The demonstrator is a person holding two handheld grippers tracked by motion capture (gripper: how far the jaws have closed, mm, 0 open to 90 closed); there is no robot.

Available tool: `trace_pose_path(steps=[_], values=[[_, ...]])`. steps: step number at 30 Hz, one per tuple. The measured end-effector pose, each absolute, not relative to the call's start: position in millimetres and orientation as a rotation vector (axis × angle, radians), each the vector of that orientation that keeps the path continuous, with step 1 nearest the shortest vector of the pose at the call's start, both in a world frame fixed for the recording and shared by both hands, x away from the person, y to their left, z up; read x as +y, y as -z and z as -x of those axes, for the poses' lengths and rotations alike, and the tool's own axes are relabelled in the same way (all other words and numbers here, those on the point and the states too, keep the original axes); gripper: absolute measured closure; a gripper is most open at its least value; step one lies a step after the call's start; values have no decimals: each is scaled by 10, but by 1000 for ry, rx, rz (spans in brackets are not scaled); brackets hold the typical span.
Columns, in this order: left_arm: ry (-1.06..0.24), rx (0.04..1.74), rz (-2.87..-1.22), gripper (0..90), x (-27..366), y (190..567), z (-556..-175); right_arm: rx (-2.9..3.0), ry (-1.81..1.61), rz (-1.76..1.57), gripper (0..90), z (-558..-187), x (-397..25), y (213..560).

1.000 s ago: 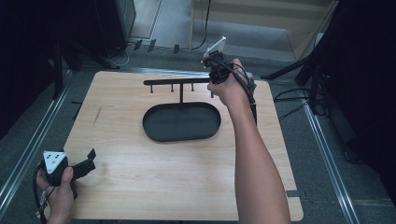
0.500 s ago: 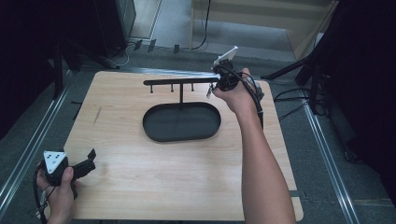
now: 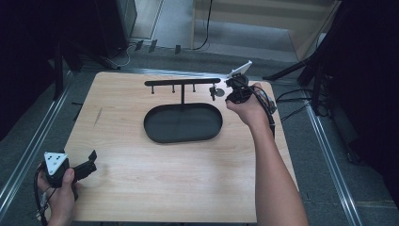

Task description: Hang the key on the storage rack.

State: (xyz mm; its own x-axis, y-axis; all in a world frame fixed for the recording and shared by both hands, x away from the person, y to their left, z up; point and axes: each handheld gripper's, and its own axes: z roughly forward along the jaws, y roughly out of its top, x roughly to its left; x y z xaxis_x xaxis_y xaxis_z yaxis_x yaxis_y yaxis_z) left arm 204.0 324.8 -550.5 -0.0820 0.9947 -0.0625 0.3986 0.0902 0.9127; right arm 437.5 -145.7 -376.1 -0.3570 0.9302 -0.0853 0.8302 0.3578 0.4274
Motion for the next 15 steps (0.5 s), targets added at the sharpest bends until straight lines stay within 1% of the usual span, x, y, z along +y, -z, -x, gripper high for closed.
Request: trace_pose_path(steps=[5, 6, 7, 8, 15], values=[[-977, 1596, -1411, 0, 3247, 5505, -2040, 2345, -457, -1590, 678, -4312, -1554, 3884], [-977, 1596, -1412, 0, 3247, 5505, -2039, 2349, -457, -1592, 668, -4298, -1578, 3912], [-977, 1596, -1412, 0, 3247, 5505, -2039, 2348, -463, -1601, 630, -4268, -1629, 3964], [-977, 1596, -1412, 0, 3247, 5505, -2039, 2348, -463, -1601, 630, -4268, -1629, 3964], [-979, 1596, -1415, 0, 3246, 5505, -2038, 2332, -492, -1567, 405, -4096, -1819, 4127]])
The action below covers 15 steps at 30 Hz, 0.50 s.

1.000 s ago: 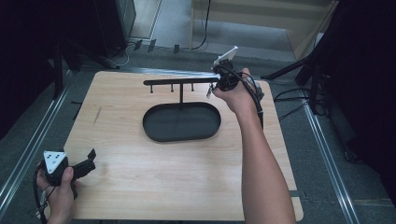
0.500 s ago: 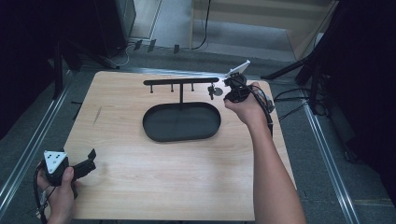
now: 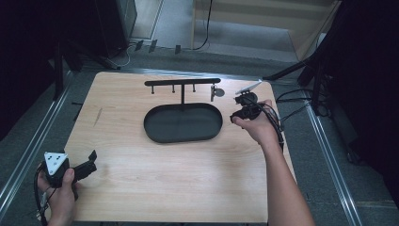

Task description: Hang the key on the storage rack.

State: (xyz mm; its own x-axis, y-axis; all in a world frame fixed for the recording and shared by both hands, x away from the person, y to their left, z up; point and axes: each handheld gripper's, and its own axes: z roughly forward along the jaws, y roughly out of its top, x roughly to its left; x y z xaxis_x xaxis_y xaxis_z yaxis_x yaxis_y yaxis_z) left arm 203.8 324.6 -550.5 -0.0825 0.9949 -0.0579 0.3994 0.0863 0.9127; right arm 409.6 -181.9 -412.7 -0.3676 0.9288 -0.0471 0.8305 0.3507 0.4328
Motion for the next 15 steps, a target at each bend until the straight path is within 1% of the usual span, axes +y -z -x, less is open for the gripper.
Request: trace_pose_path(steps=[6, 7, 8, 11, 13, 14, 15], values=[[-983, 1596, -1415, 0, 3243, 5504, -2037, 2334, -476, -1542, 224, -3906, -2020, 4316], [-984, 1596, -1415, 0, 3243, 5505, -2037, 2317, -470, -1570, 162, -3842, -2104, 4381], [-984, 1596, -1414, 0, 3243, 5504, -2037, 2317, -470, -1570, 162, -3842, -2104, 4381], [-985, 1597, -1413, 0, 3244, 5505, -2036, 2285, -489, -1620, 120, -3738, -2237, 4474], [-985, 1596, -1413, 0, 3245, 5505, -2035, 2276, -509, -1652, 60, -3667, -2331, 4550], [-984, 1591, -1414, 0, 3243, 5505, -2035, 2282, -539, -1687, 8, -3584, -2415, 4628], [-984, 1591, -1414, 0, 3243, 5505, -2035, 2282, -539, -1687, 8, -3584, -2415, 4628]])
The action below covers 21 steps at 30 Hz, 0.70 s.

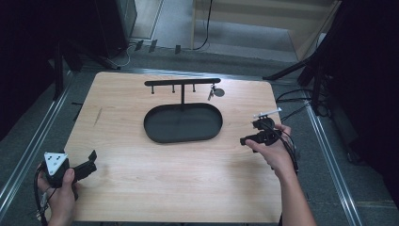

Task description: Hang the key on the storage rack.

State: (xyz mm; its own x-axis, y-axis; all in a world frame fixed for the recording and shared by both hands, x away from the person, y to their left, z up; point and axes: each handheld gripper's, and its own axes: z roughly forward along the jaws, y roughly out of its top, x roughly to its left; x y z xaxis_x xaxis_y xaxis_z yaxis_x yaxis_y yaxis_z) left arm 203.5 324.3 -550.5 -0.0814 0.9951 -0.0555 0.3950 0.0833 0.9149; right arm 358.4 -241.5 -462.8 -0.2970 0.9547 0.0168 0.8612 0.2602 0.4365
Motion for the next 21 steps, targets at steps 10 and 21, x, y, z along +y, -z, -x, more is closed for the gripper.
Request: trace_pose_path(steps=[10, 21], values=[[-994, 1584, -1417, 0, 3231, 5505, -2028, 2201, -646, -1697, 0, -3071, -2803, 5048], [-999, 1580, -1420, 0, 3222, 5505, -2025, 2074, -858, -1657, 0, -2568, -3096, 5315]])
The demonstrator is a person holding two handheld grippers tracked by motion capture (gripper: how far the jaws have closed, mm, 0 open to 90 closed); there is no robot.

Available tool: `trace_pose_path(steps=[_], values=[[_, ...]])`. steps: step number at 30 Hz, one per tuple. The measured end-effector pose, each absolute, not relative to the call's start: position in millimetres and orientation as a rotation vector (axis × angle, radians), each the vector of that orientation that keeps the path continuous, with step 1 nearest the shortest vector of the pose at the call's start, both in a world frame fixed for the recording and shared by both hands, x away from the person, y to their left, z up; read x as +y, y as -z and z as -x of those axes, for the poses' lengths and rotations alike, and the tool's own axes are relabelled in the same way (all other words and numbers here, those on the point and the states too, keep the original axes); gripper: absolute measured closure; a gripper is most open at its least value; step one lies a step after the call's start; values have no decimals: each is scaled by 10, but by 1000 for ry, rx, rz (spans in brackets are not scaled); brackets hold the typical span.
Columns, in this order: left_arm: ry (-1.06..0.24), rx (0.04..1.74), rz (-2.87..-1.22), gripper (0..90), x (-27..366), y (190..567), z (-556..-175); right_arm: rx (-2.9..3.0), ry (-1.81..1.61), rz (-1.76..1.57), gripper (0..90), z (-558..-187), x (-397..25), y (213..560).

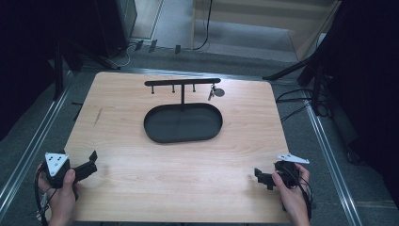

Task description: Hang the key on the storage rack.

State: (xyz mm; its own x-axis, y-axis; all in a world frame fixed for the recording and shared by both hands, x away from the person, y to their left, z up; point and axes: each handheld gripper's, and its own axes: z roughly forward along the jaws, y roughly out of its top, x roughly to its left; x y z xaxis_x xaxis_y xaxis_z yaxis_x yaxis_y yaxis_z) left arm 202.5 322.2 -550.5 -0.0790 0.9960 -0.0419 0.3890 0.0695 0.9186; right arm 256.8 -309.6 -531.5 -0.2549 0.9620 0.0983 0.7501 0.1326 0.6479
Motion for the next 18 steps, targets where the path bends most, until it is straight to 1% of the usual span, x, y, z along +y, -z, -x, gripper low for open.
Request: trace_pose_path(steps=[2, 7, 18], values=[[-998, 1581, -1422, 0, 3223, 5505, -2027, 2000, -908, -1618, 0, -2430, -3150, 5349], [-990, 1581, -1422, 0, 3229, 5505, -2028, 1929, -1000, -1563, 0, -2301, -3162, 5384], [-994, 1583, -1429, 0, 3225, 5504, -2031, 1855, -1036, -1511, 0, -2267, -3058, 5430]])
